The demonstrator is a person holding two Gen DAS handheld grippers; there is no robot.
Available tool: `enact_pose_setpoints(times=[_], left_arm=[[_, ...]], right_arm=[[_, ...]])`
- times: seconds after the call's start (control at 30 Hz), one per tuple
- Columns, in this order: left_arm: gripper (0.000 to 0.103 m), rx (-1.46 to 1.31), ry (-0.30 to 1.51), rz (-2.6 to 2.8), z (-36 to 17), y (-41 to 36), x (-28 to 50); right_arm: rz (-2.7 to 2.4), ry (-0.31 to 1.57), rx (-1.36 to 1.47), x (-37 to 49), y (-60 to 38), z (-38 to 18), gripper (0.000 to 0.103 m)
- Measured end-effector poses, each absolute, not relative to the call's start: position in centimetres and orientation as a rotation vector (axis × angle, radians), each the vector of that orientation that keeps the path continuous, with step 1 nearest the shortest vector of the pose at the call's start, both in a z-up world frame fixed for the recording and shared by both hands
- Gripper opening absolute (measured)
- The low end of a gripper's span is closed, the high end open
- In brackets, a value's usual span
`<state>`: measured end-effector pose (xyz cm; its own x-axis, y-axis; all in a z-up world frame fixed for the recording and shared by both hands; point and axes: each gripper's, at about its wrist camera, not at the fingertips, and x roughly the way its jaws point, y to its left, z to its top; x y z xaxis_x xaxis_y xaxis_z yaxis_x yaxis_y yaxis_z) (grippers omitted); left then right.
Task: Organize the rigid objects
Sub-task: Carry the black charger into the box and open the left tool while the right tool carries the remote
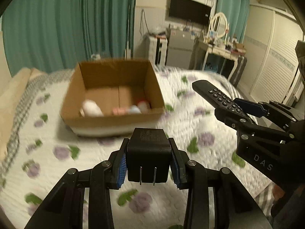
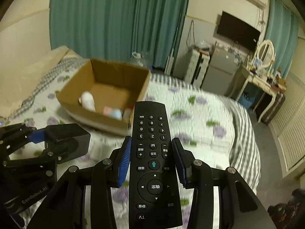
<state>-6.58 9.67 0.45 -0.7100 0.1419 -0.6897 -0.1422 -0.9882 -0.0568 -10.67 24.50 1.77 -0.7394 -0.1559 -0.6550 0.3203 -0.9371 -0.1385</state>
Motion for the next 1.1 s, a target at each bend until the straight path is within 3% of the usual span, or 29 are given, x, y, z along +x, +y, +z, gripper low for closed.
enact_pose_setpoints(times=[0.4,0.73,1.1], left_arm=[[0.039,-0.965,0.113,2.933,5.4,6.5,-14.3],[0.039,-1.062,0.129,2.915,0.7,5.3,-22.5],[0.039,-1.201,0.121,2.888,-4.5,4.2,-26.1]], right_arm=[[-2.675,0.368,0.737,-18.6,18.0,8.8,0.042],[-2.596,0.362,0.811,-25.5,15.2,3.8,0.041],[-2.551,0.341,0.881,-28.3,14.1,1.0,0.042]])
